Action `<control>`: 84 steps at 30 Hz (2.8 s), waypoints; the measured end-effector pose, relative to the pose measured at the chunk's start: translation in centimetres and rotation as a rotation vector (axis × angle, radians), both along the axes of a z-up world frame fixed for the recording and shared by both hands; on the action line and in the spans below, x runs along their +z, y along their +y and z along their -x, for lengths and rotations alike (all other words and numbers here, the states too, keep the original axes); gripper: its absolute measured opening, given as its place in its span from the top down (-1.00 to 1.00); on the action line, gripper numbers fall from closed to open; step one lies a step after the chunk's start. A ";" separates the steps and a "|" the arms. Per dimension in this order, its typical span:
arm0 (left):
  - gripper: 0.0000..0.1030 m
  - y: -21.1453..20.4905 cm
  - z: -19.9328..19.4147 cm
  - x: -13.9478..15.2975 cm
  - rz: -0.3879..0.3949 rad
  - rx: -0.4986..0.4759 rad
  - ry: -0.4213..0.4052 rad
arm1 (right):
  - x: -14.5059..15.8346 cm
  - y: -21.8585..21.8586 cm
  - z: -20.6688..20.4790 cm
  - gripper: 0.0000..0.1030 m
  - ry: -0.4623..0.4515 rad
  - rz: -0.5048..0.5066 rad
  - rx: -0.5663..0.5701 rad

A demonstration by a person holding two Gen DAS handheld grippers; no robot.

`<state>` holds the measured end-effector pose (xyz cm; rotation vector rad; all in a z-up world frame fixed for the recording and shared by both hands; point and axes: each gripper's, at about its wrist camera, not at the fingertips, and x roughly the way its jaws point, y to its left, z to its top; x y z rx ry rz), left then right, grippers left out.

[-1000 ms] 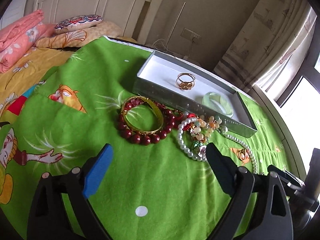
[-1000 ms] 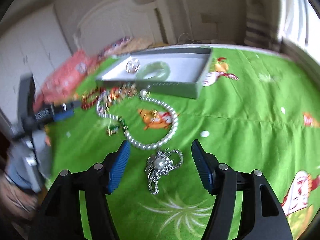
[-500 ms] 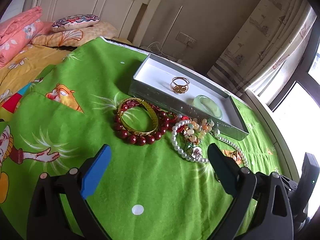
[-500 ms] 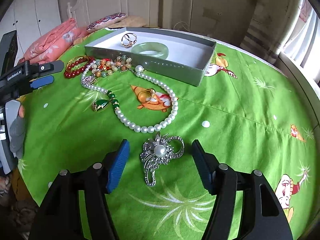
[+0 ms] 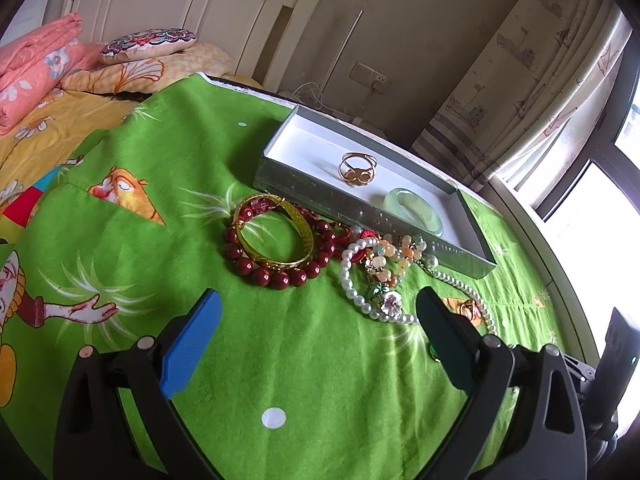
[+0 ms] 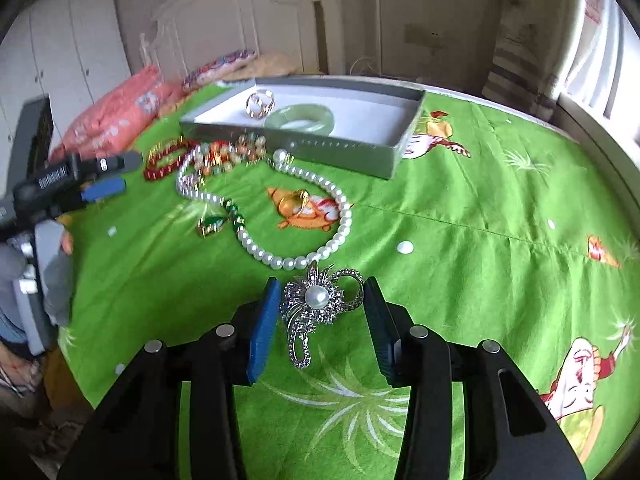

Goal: Organize jewelry
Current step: 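Close the right gripper on the silver pearl brooch, then grasp the gold bangle with the left gripper into the tray while the right gripper carries the brooch there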

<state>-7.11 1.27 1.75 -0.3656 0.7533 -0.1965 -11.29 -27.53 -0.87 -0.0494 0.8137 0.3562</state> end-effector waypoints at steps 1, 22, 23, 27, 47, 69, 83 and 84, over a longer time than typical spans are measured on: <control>-0.88 -0.1 0.0 0.0 -0.004 -0.002 0.002 | 0.2 -0.3 0.2 0.19 -0.011 -0.023 0.001; -0.38 2.5 -3.2 1.7 -0.074 0.051 0.022 | 0.4 -1.4 0.2 0.18 -0.014 -0.119 -0.003; -0.34 2.7 -3.6 1.7 -0.077 0.063 0.029 | 0.4 -1.4 0.2 0.18 -0.013 -0.120 -0.003; 0.00 2.9 -6.3 0.4 -0.122 0.071 0.086 | 0.4 -1.4 0.2 0.18 -0.011 -0.122 -0.003; 0.86 0.6 -4.4 4.7 -0.139 -0.019 -0.090 | 0.8 -1.8 0.3 0.18 -0.017 -0.151 -0.007; 0.88 -2.5 -13.3 7.0 -0.127 -0.012 -0.042 | 5.2 1.7 -10.3 0.18 -0.059 -0.042 0.011; -0.54 -3.6 -3.0 1.9 -0.241 -0.283 0.016 | 4.5 1.3 -8.0 0.18 -0.064 -0.079 0.034; -0.64 -3.9 -2.9 1.5 -0.256 -0.299 0.016 | 4.5 1.4 -8.0 0.18 -0.062 -0.082 0.033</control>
